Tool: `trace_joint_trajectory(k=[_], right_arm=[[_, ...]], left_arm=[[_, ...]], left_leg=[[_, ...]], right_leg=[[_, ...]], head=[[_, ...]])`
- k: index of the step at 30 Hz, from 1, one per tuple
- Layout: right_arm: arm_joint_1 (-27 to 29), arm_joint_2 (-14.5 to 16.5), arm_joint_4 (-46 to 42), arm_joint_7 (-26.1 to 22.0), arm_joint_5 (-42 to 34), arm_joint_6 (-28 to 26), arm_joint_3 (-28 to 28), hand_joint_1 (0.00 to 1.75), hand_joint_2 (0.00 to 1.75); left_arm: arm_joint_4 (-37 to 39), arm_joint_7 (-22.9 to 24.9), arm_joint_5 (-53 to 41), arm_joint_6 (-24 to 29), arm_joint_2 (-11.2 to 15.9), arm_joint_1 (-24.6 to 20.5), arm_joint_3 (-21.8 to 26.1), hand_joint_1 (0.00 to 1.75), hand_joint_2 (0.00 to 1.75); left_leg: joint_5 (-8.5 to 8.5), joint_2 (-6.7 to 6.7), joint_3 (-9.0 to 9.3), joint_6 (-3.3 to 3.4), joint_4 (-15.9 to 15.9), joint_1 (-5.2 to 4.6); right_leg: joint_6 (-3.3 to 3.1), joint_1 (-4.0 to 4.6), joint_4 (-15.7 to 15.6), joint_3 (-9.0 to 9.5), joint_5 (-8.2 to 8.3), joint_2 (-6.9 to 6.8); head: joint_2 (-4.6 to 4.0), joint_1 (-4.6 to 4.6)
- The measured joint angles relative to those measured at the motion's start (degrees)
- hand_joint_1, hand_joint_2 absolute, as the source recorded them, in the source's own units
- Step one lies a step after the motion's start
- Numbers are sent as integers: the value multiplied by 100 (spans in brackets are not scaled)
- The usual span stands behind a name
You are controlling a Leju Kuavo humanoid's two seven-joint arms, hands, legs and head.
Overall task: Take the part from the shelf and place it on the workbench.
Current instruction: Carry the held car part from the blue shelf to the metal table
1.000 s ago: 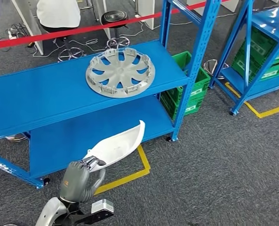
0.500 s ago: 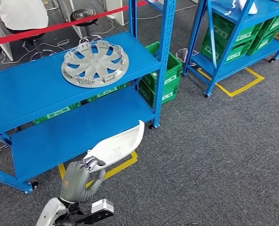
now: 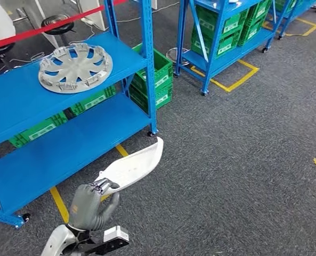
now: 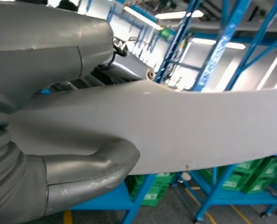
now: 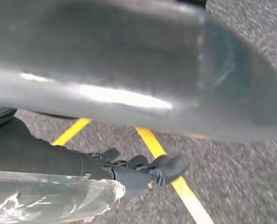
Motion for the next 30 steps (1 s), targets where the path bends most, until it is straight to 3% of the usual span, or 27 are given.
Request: trace_joint_trajectory(k=[1, 3, 5, 6, 7, 8, 9, 11, 13, 14, 16, 17, 18, 20, 21, 22, 23, 24, 26, 28, 30], right_arm=[[12, -1, 1, 1, 1, 2, -1, 0, 0], [23, -3, -1, 3, 1, -2, -3, 0, 0], [13, -3, -2, 3, 1, -2, -4, 0, 0], [10, -2, -2, 3, 2, 0, -4, 0, 0], [12, -2, -2, 3, 2, 2, -4, 0, 0], [20, -2, -2, 4, 2, 3, -4, 0, 0], [26, -2, -2, 4, 2, 3, -4, 0, 0], [28, -2, -2, 3, 6, 3, -5, 0, 0], [23, -2, -3, 3, 13, 3, -5, 0, 0], [26, -2, -3, 3, 16, 3, -4, 0, 0], [54, -7, -2, 4, 21, 3, -5, 0, 0], [68, -10, -2, 8, 21, 3, -6, 0, 0], [78, -12, -2, 10, 23, 3, -7, 0, 0], [68, -13, -2, 14, 28, 3, -7, 0, 0], [61, -13, -2, 13, 30, 3, -7, 0, 0], [55, -13, -2, 13, 31, 4, -6, 0, 0], [55, -13, -2, 13, 32, 5, -7, 0, 0], [58, -13, -2, 13, 34, 7, -7, 0, 0], [57, -13, -4, 14, 37, 8, -8, 0, 0], [31, -13, -8, 14, 43, 8, -7, 0, 0], [16, -13, -9, 16, 50, 8, -5, 0, 0]], left_arm=[[1, -2, 0, 0, -1, 0, -3, 175, 175], [2, -4, 0, 1, 0, 9, -5, 175, 175], [3, -4, 1, 2, 2, 17, -4, 175, 175], [4, -4, 1, 1, 3, 18, -5, 175, 175], [7, -4, 1, 1, 4, 18, -5, 175, 175], [10, -4, 1, 0, 4, 18, -6, 175, 175], [12, -4, 0, 1, 4, 17, -7, 175, 175], [13, -4, -1, 2, 2, 8, -7, 175, 175], [15, -5, -4, 7, 0, -2, -7, 175, 175], [16, -6, -6, 10, 0, -4, -7, 175, 175], [21, -7, -9, 15, -2, -9, -7, 175, 175], [24, -7, -9, 16, -6, -14, -7, 175, 175], [27, -7, -9, 17, -12, -16, -5, 175, 175], [34, -7, -9, 18, -20, -13, -2, 175, 175], [37, -7, -9, 18, -22, -8, -1, 175, 175], [41, -7, -9, 18, -24, -7, 0, 175, 175], [44, -7, -9, 19, -26, -6, 0, 175, 175], [45, -7, -9, 19, -30, -7, 0, 175, 175], [46, -7, -9, 19, -37, -11, 0, 175, 175], [46, -7, -9, 25, -40, -14, 2, 175, 175], [48, -8, -9, 31, -43, -19, 3, 175, 175]], left_leg=[[-19, -20, -19, -37, 14, 19], [-359, -242, -120, -104, 268, 44], [-960, -505, -328, -126, 961, 48], [-1171, -556, -423, -119, 1338, 44], [-1255, -579, -457, -105, 1600, 38], [-1206, -591, -404, -86, 1671, 32], [-1062, -605, -253, -64, 1531, 28], [-764, -748, 265, -22, 806, 29], [-718, -936, 685, 6, 112, 47], [-747, -982, 757, 14, -44, 46], [-709, -892, 709, 46, -90, 47], [-666, -828, 669, 81, -85, 49], [-620, -757, 628, 119, -88, 52], [-542, -612, 545, 181, -86, 34], [-504, -531, 501, 196, -81, 19], [-467, -452, 452, 203, -75, 6], [-430, -378, 402, 206, -69, -6], [-396, -311, 351, 206, -62, -20], [-334, -203, 270, 195, -51, -49], [-271, -99, 228, 159, -41, -75], [-198, 15, 206, 110, -42, -78]], right_leg=[[-60, 3, 6, -65, 43, 46], [-183, 1, 7, -174, 159, 136], [-245, 5, 12, -329, 305, 249], [-253, 12, 18, -424, 374, 311], [-254, 19, 25, -518, 445, 377], [-250, 23, 30, -610, 513, 441], [-243, 24, 34, -696, 579, 507], [-211, 25, 44, -852, 705, 641], [-156, 33, 59, -971, 826, 754], [-123, 34, 53, -1016, 890, 799], [-50, 34, 27, -1083, 986, 852], [-17, 41, 73, -1132, 919, 773], [13, 49, 236, -1204, 752, 652], [55, 48, 947, -1427, 206, 378], [69, 40, 1382, -1529, -25, 323], [77, 35, 1709, -1578, -147, 301], [75, 33, 1849, -1532, -148, 293], [64, 33, 1758, -1374, -50, 282], [2, 56, 994, -766, 175, 138], [-79, 116, 201, -232, 198, -68], [-149, 163, -49, -138, 193, -79]], head=[[0, -11], [-1, -23], [-1, -38], [-1, -40], [-1, -43], [-1, -43], [-1, -43], [-1, -44], [-1, -41], [-1, -39], [-1, -41], [-1, -30], [-1, -10], [-1, 35], [-1, 45], [-1, 46], [-1, 46], [-1, 45], [-1, 44], [-1, 39], [-1, 38]])
